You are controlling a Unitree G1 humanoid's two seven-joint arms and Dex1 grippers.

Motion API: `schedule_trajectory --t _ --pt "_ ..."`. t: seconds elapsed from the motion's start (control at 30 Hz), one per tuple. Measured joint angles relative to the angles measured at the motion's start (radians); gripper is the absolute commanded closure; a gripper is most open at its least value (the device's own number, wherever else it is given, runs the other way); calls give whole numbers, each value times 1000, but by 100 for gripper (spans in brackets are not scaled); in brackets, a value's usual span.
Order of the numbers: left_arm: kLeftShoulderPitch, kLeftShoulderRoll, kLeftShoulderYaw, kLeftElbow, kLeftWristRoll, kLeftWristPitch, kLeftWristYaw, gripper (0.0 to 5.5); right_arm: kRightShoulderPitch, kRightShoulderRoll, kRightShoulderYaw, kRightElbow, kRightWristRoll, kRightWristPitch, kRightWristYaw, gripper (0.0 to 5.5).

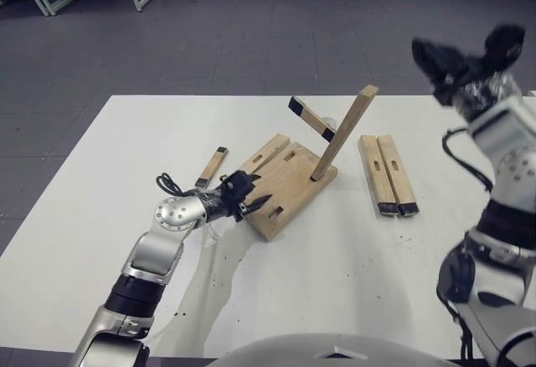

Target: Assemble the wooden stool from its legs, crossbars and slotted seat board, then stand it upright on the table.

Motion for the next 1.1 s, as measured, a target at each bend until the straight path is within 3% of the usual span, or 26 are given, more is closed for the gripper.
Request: schedule_trajectory --t 0.2,0.37,0.63,0.9,1.1 --pt "-1 37 56 168 80 -101 99 286 368 4 131 -66 -160 -5 -74 220" --pt "-4 38 49 342 139 -220 137 286 509 -20 254 -86 -285 -29 -95 220" --pt "-49 38 39 455 162 -299 139 286 518 -29 285 -40 -360 -94 -100 220" --pt "-44 55 -9 415 196 -322 114 286 520 -37 303 7 -359 -80 -51 220" --pt "16 55 -61 294 195 -279 49 286 450 -16 288 111 -346 -112 -14 321"
